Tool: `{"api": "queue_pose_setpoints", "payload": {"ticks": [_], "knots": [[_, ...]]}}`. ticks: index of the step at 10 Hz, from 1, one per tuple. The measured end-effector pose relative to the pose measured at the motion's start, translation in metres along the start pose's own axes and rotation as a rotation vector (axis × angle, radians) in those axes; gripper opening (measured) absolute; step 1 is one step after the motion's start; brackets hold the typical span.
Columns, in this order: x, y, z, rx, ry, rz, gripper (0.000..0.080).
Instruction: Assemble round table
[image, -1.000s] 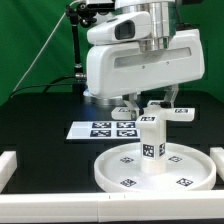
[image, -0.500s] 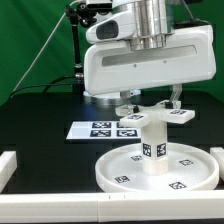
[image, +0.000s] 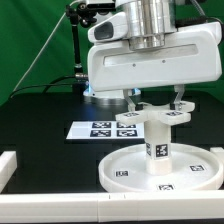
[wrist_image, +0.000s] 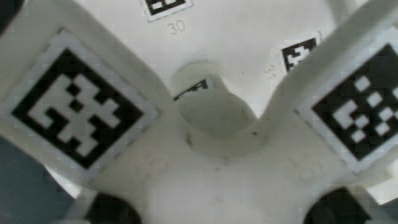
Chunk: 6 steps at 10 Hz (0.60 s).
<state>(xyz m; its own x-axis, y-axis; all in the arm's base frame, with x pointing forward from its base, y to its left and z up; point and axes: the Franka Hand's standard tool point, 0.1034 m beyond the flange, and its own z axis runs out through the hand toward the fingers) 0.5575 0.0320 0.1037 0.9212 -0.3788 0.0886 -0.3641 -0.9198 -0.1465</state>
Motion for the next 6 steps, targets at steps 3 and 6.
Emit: {"api": "queue_pose_setpoints", "payload": {"ticks": [3,6], "knots": [[0.000,0.000,0.001,0.000,-0.001,0.006,0.0593],[-0.001,-0.002,-0.013,0.002,-0.014,0.004,0.0647]]}}
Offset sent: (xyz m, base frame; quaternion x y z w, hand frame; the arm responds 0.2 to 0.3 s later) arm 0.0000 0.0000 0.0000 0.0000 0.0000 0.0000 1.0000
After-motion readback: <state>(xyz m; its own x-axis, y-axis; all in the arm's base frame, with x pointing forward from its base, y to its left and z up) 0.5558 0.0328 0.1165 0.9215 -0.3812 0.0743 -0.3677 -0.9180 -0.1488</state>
